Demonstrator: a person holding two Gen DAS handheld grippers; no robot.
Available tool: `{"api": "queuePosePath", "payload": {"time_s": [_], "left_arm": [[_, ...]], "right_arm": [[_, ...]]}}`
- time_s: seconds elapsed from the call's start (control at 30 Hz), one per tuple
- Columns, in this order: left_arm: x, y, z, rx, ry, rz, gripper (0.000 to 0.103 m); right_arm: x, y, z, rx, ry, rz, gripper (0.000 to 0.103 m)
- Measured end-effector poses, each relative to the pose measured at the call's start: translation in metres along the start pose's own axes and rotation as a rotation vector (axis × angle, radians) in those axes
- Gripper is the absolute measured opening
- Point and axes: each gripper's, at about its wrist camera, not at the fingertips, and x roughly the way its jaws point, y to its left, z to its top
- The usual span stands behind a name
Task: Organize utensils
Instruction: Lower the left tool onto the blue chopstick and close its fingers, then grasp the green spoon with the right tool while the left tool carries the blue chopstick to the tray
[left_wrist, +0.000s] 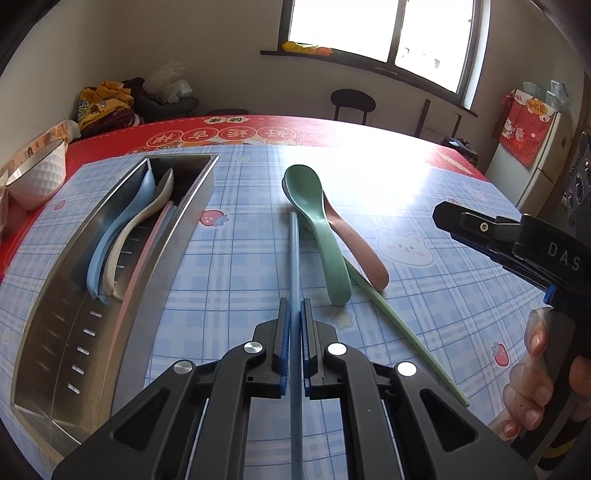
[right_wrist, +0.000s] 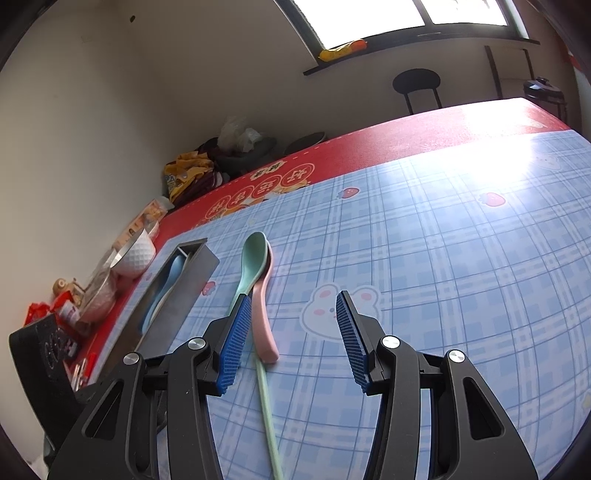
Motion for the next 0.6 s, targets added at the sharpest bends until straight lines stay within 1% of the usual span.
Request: {"api": "queuePosePath", "payload": {"time_s": [0.07,0.17,0.33,0.43,0.47,0.5,0.6], "left_arm": [[-0.006,-0.001,0.001,0.002,-0.022,0.0,0.006],[-0.016,0.001,0.001,-0.016,-0.017,-0.002,0.006],[-0.055,0.008,0.0,-0.016,-0.093,-0.019,0.006],[-0.072,0.018,-0.004,-0.021,-0.109,-0.029,0.006],[-0.076,0.022,-0.006,-0.029,-0.111,-0.029,0.006],[-0.079,0.027,-0.006,-0.038,-0.111,-0.028,0.006],[-0.087,0.045,-0.01,-0.075,-0.113,-0.032,0.006]], "right_arm": [[0.0,0.001,0.0,-0.005,-0.002,0.005,0.047],[0.0,0.001,-0.001,-0.005,0.002,0.013,0.047],[0.003,0.007,-0.002,-0.034,0.011,0.041,0.047],[0.004,0.009,-0.002,-0.049,0.023,0.069,0.046],[0.003,0.011,-0.002,-0.058,0.023,0.082,0.045],[0.003,0.014,-0.002,-0.068,0.025,0.095,0.041],[0.007,0.027,0.0,-0.094,0.04,0.119,0.036]]}}
